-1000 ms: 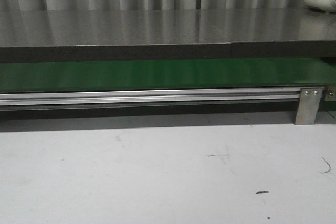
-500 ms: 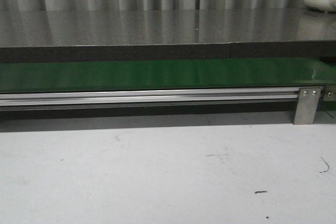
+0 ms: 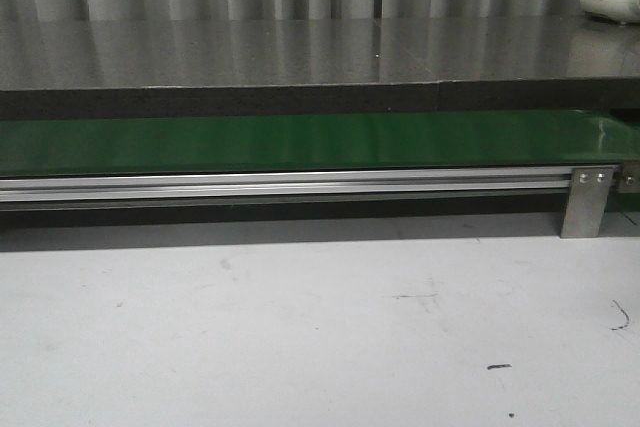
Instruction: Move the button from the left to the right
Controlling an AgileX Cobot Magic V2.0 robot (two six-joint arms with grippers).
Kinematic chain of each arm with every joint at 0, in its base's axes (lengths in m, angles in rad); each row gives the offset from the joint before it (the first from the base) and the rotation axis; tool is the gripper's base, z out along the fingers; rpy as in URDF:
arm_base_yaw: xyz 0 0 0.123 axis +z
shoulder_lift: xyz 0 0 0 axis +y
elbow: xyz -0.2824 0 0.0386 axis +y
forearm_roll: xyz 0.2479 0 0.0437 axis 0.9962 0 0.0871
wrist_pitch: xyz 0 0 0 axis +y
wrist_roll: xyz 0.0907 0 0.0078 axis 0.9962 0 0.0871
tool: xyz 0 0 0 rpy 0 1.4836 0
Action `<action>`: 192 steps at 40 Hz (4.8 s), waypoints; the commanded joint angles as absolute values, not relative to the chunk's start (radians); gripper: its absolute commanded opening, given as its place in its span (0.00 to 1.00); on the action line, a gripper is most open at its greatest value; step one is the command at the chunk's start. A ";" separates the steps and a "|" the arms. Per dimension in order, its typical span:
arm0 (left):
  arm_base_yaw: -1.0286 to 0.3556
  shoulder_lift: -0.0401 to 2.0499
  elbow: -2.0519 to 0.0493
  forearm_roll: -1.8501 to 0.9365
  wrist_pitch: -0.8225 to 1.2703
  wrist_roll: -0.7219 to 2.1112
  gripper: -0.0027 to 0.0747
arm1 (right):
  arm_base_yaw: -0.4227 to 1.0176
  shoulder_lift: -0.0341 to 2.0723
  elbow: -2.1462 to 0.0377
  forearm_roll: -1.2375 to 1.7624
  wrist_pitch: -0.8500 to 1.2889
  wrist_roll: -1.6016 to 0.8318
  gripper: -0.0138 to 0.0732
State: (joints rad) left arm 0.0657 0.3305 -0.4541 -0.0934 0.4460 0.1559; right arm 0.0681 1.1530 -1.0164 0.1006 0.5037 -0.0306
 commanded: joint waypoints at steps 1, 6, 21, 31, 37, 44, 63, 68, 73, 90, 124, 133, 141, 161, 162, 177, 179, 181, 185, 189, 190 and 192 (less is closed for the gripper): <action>0.061 0.338 -0.481 -0.105 0.362 0.155 0.01 | 0.069 0.998 -0.932 0.098 0.375 -0.038 0.08; 0.061 0.338 -0.481 -0.105 0.362 0.155 0.01 | 0.069 0.818 -0.769 0.098 0.290 -0.038 0.08; 0.061 0.338 -0.481 -0.105 0.362 0.155 0.01 | 0.069 0.383 -0.449 0.097 0.234 -0.038 0.08; 0.061 0.338 -0.481 -0.105 0.362 0.155 0.01 | 0.069 0.280 -0.408 0.097 0.227 -0.038 0.08; 0.061 0.338 -0.481 -0.105 0.362 0.155 0.01 | 0.069 0.280 -0.408 0.097 0.227 -0.038 0.08; 0.061 0.338 -0.481 -0.105 0.362 0.155 0.01 | 0.069 0.280 -0.408 0.097 0.227 -0.038 0.08; 0.061 0.338 -0.481 -0.105 0.362 0.155 0.01 | 0.069 0.280 -0.408 0.097 0.227 -0.038 0.08; 0.061 0.338 -0.481 -0.105 0.362 0.155 0.01 | 0.069 0.280 -0.408 0.097 0.227 -0.038 0.08; 0.061 0.330 -0.471 -0.105 0.354 0.147 0.01 | 0.069 0.280 -0.408 0.097 0.227 -0.038 0.08; -0.003 0.002 -0.128 0.000 0.190 -0.042 0.01 | 0.069 0.280 -0.408 0.097 0.227 -0.038 0.08; 0.008 -0.023 0.037 0.000 0.099 -0.042 0.01 | 0.069 0.280 -0.408 0.097 0.228 -0.038 0.08; 0.008 -0.023 0.037 0.000 0.099 -0.042 0.01 | 0.069 0.280 -0.408 0.097 0.228 -0.038 0.08; 0.008 -0.023 0.037 0.000 0.099 -0.042 0.01 | 0.069 0.280 -0.408 0.097 0.228 -0.038 0.08; 0.008 -0.023 0.037 0.000 0.099 -0.042 0.01 | 0.071 0.237 -0.218 0.097 0.120 -0.037 0.08; 0.008 -0.023 0.037 0.000 0.099 -0.042 0.01 | 0.071 0.223 -0.198 0.097 0.115 -0.037 0.08; 0.008 -0.023 0.037 0.000 0.099 -0.042 0.01 | 0.070 -0.007 0.018 0.098 0.133 -0.037 0.08; 0.008 -0.023 0.037 0.000 0.099 -0.042 0.01 | 0.070 -0.031 0.018 0.098 0.133 -0.037 0.08; 0.008 -0.023 0.037 0.000 0.099 -0.042 0.01 | 0.070 -0.028 0.018 0.098 0.117 -0.037 0.08; 0.008 -0.021 0.037 0.000 0.099 -0.042 0.01 | 0.070 -0.028 0.018 0.098 0.119 -0.037 0.08; 0.008 -0.021 0.037 0.000 0.099 -0.042 0.01 | 0.070 -0.028 0.018 0.098 0.119 -0.037 0.08; 0.008 -0.021 0.037 0.000 0.099 -0.042 0.01 | 0.070 -0.028 0.018 0.098 0.119 -0.037 0.08; 0.008 -0.021 0.037 0.000 0.099 -0.042 0.01 | 0.070 -0.028 0.018 0.098 0.119 -0.037 0.08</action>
State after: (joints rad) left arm 0.0051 -0.0046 0.0095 0.0000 0.1838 -0.0293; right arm 0.0687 -0.0098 0.0272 0.1006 0.2039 -0.0324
